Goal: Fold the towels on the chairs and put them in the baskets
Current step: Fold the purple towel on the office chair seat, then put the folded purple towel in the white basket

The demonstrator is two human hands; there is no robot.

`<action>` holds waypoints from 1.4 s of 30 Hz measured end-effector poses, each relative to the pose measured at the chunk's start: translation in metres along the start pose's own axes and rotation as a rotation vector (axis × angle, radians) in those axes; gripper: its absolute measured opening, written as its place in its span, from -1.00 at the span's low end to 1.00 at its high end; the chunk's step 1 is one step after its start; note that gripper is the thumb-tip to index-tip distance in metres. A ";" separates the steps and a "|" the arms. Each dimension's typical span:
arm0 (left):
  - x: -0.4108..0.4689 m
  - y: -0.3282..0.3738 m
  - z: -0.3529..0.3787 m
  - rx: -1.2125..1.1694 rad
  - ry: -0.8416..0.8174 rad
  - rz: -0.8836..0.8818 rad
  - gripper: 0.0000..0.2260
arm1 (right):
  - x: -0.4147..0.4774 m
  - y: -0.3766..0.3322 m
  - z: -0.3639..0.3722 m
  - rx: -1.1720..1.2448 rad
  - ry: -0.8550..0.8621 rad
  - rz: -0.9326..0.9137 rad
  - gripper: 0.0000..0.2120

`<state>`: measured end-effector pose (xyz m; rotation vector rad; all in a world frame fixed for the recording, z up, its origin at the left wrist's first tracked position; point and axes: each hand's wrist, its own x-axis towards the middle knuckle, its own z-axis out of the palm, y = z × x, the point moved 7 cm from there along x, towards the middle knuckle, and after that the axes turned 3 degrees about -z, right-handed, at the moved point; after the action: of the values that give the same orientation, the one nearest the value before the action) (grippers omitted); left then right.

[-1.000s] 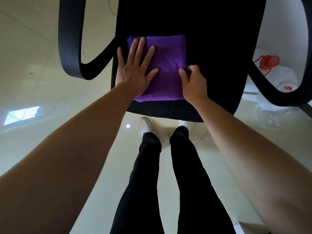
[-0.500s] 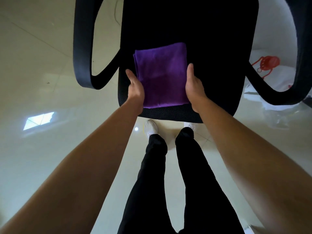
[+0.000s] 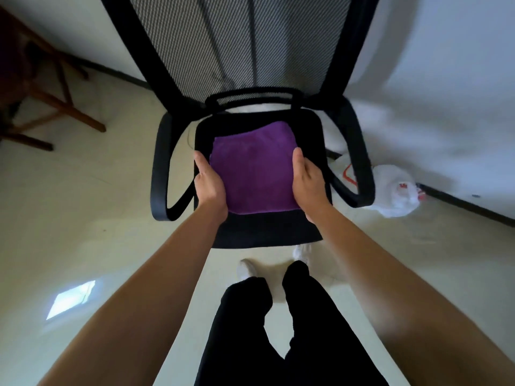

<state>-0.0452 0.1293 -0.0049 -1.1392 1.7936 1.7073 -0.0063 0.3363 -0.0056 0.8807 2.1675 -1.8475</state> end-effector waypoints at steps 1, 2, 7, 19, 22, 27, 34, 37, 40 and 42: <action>-0.011 0.010 0.004 -0.010 -0.012 0.021 -0.32 | -0.006 -0.013 -0.007 0.010 0.015 -0.008 -0.44; -0.031 0.029 0.012 -0.020 -0.039 0.069 -0.34 | -0.016 -0.034 -0.023 0.022 0.049 -0.038 -0.44; -0.118 0.093 0.050 0.012 -0.265 0.195 -0.18 | -0.074 -0.118 -0.099 -0.095 0.226 -0.162 -0.45; -0.424 0.062 0.168 0.375 -1.134 0.544 -0.40 | -0.374 -0.113 -0.283 0.266 0.938 -0.064 -0.38; -0.515 0.015 0.162 0.472 -1.279 0.822 -0.42 | -0.477 -0.077 -0.306 0.323 1.171 -0.074 -0.45; -0.652 -0.072 0.121 0.552 -1.484 1.171 -0.71 | -0.641 -0.028 -0.325 0.330 1.463 -0.137 -0.57; -0.803 -0.247 0.046 0.603 -1.772 1.287 -0.83 | -0.859 0.078 -0.312 0.357 1.737 -0.125 -0.63; -0.860 -0.350 0.004 0.637 -1.833 1.262 -0.80 | -0.965 0.144 -0.298 0.370 1.829 -0.033 -0.65; -0.905 -0.441 -0.035 0.671 -1.927 1.176 -0.85 | -1.052 0.198 -0.288 0.394 1.865 0.029 -0.60; -0.932 -0.495 -0.057 0.714 -1.976 1.104 -0.85 | -1.104 0.230 -0.284 0.430 1.904 0.050 -0.59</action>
<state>0.8948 0.3718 0.4121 1.6389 1.0736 1.1377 1.0829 0.2570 0.3931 3.7375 1.8929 -1.2844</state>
